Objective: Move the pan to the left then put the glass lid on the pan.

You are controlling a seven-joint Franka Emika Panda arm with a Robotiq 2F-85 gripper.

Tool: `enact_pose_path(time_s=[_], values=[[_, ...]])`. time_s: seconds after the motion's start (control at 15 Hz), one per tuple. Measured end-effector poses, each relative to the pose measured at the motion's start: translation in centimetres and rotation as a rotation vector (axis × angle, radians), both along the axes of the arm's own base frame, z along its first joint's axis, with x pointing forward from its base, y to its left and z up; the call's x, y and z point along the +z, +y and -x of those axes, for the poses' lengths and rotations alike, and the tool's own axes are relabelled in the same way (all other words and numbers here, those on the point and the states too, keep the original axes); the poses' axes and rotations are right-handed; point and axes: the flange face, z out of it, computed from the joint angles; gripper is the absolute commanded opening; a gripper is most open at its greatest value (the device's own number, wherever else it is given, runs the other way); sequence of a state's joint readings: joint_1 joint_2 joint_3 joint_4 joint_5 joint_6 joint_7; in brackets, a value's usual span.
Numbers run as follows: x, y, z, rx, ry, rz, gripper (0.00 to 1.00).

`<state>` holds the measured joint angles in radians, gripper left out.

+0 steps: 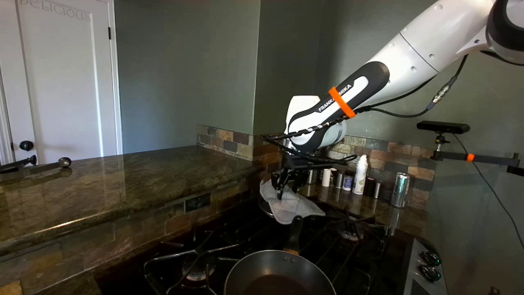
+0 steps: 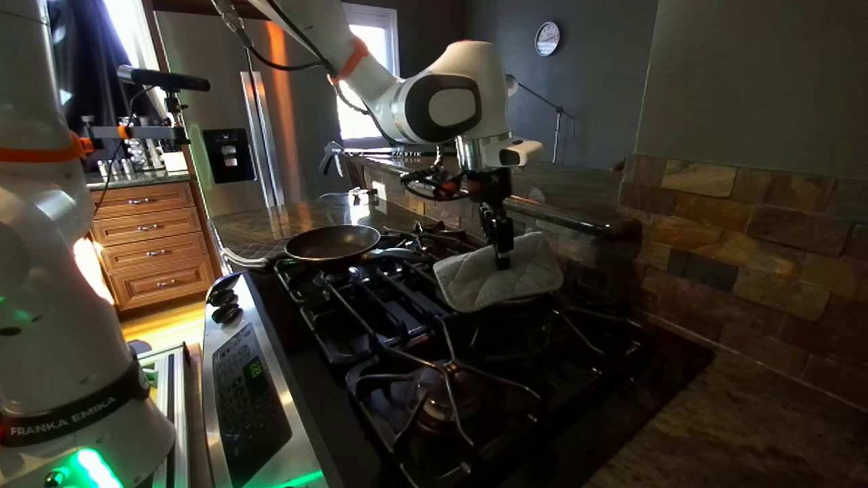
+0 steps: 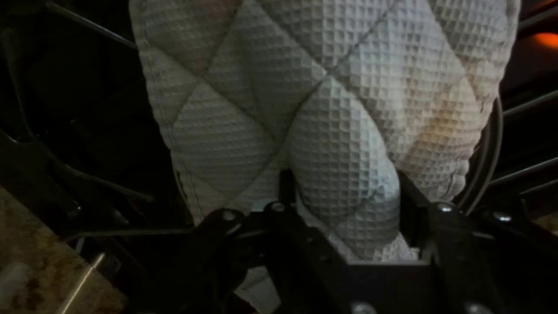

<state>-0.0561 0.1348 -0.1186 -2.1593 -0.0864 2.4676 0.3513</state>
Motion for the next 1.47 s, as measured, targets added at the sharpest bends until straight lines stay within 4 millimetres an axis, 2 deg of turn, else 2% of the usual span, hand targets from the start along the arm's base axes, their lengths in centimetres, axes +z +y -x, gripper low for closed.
enact_pose_path(time_s=[0.33, 0.87, 1.47], values=[[1.0, -0.1, 0.8, 0.015, -0.010, 0.001, 0.30], [2.6, -1.3, 1.6, -0.004, -0.031, 0.003, 0.30], [4.1, -1.1, 2.1, -0.002, -0.019, 0.000, 0.30]])
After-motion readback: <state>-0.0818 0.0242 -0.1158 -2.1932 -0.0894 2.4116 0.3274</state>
